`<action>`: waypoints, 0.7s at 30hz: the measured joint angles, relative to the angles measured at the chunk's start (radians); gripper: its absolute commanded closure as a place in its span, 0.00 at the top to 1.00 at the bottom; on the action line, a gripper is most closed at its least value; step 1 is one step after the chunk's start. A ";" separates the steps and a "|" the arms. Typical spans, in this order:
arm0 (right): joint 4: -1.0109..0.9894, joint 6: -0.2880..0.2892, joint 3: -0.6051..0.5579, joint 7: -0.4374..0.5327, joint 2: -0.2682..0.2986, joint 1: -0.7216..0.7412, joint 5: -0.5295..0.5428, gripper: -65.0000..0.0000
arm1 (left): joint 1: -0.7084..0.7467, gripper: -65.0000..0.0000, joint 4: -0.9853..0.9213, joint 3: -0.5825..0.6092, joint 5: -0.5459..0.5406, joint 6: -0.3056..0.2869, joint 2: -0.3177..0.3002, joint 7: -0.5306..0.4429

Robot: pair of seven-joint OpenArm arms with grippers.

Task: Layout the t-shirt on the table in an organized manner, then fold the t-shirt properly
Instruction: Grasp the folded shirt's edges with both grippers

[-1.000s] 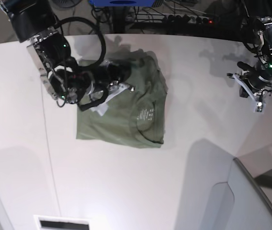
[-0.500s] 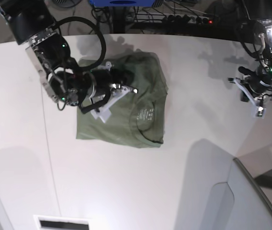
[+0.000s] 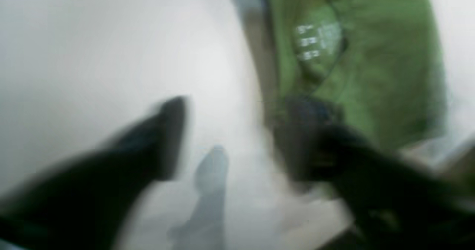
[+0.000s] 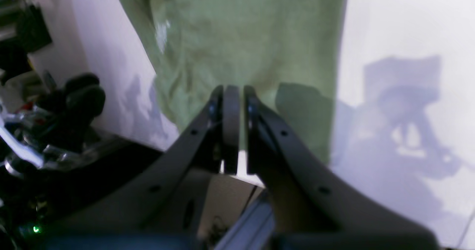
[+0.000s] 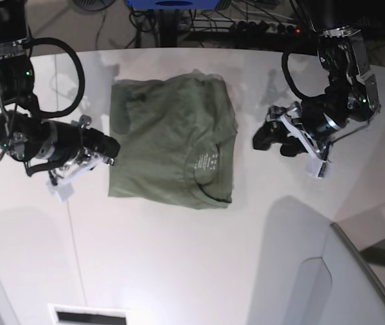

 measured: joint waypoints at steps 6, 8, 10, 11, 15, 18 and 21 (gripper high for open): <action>-0.007 0.059 -0.003 0.019 0.000 -0.020 0.001 0.04 | -0.052 0.96 -0.169 0.021 -0.140 0.007 -0.013 -0.031; -0.007 0.078 -0.005 0.036 0.000 -0.019 0.001 0.04 | -0.060 0.96 -0.187 0.093 -0.145 0.010 -0.014 -0.106; -0.007 0.078 -0.005 0.035 0.000 -0.018 0.000 0.04 | -0.061 0.96 -0.201 0.173 -0.150 0.006 -0.012 -0.156; -0.007 0.078 -0.005 0.034 0.000 -0.018 0.000 0.04 | -0.060 0.96 -0.214 0.206 -0.153 0.006 -0.010 -0.175; -0.007 0.078 -0.005 0.034 0.000 -0.020 -0.003 0.04 | -0.071 0.96 -0.303 0.309 -0.149 0.007 -0.013 -0.236; -0.007 0.081 -0.004 0.034 0.000 -0.032 -0.003 0.04 | -0.108 0.94 -0.408 0.327 -0.146 0.008 -0.007 -0.241; -0.010 0.081 -0.002 0.034 0.003 -0.034 -0.003 0.04 | -0.129 0.85 -0.465 0.331 -0.156 0.003 -0.008 -0.303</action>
